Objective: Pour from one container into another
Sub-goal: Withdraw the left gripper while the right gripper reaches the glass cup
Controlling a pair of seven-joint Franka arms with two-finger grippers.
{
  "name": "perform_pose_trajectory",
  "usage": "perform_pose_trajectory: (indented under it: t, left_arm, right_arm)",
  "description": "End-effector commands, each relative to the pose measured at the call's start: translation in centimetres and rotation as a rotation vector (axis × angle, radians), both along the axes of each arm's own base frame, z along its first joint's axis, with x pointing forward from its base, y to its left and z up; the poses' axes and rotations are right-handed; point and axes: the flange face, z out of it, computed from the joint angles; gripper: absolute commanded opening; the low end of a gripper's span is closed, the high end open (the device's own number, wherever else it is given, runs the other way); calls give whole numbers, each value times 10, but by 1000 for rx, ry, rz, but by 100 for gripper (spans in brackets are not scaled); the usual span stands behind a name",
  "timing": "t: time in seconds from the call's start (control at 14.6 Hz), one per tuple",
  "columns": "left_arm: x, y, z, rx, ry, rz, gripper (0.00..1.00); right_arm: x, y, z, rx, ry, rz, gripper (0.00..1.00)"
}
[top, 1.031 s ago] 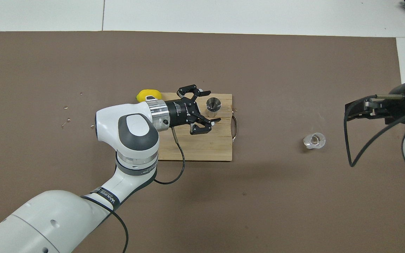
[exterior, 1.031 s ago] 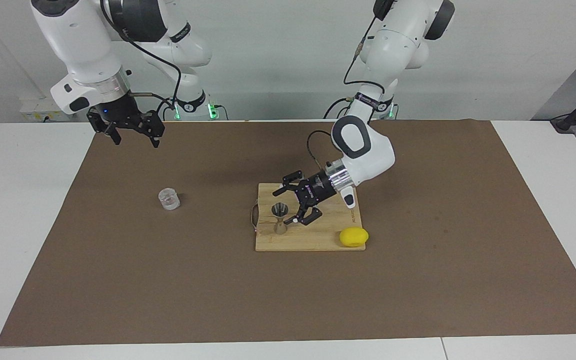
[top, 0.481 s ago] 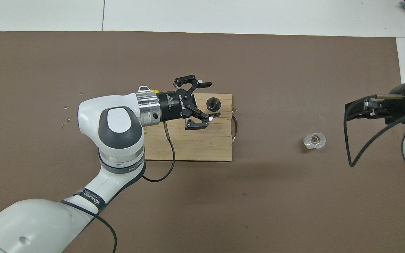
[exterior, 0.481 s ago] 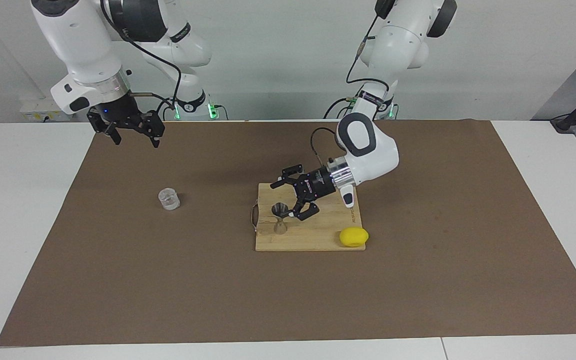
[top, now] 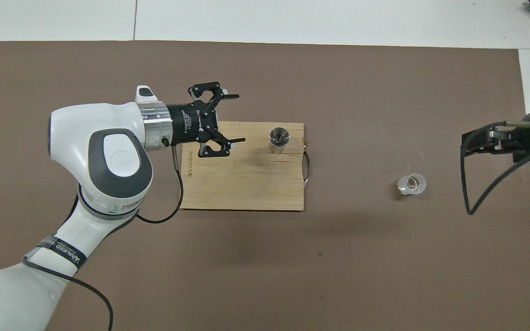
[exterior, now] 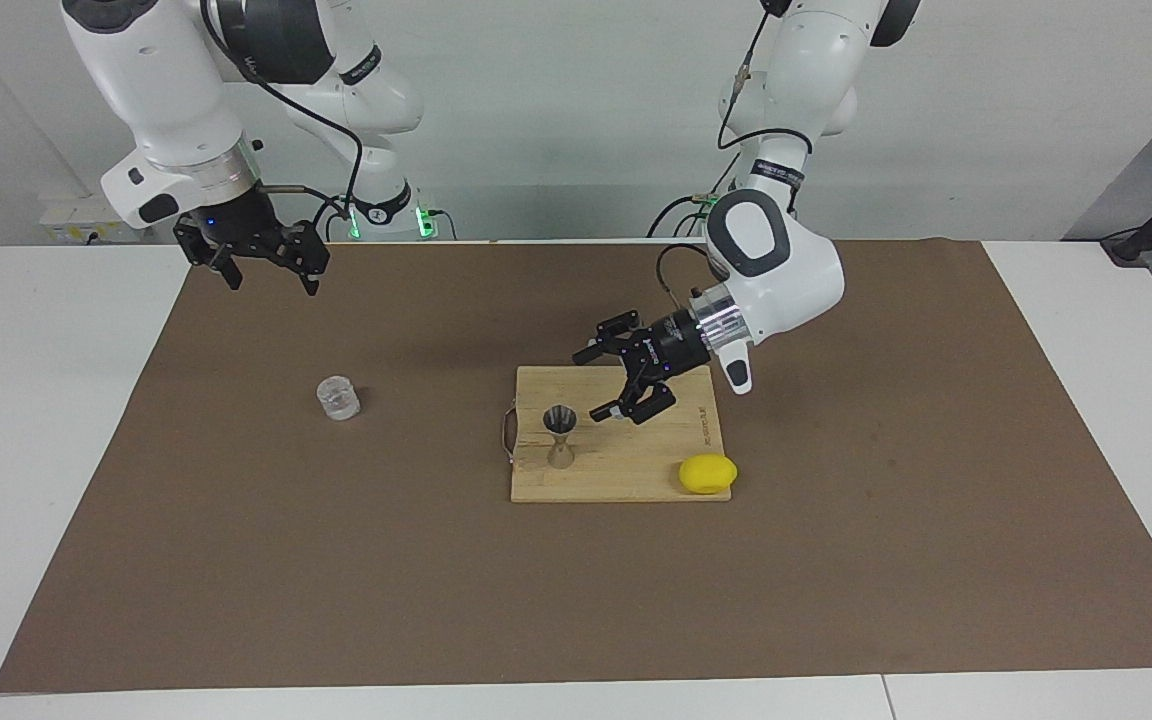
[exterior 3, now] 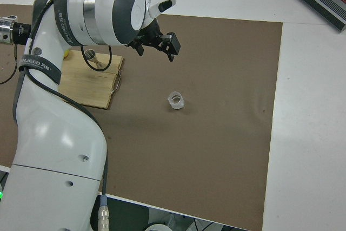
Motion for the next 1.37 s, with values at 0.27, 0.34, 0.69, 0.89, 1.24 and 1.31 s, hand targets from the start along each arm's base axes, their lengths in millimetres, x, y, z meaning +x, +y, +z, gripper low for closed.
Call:
perform_pose_trajectory:
  t: [0.27,0.34,0.69,0.89,1.24,1.31]
  left_arm:
    - [22,67,44,465,-297,-139,100]
    - [27,75,51,532,-333,-163,100]
    - [39,121,60,910,-433,-341,100]
    - [34,128,66,988,-330,-452,100]
    - [26,157,83,1033,-435,-865,100]
    - [25,166,85,1044,-483,-977,100]
  right_arm:
    - [12,-7,-28,5,-52,-293,100]
    - [15,-7,-35,9,-60,-374,100]
    - [31,-34,-90,132,-15,-730,100]
    - [40,-46,-123,135,53,-906,100]
    - [33,-43,-152,154,86,-939,100]
    - [34,-43,-153,159,74,-942,100]
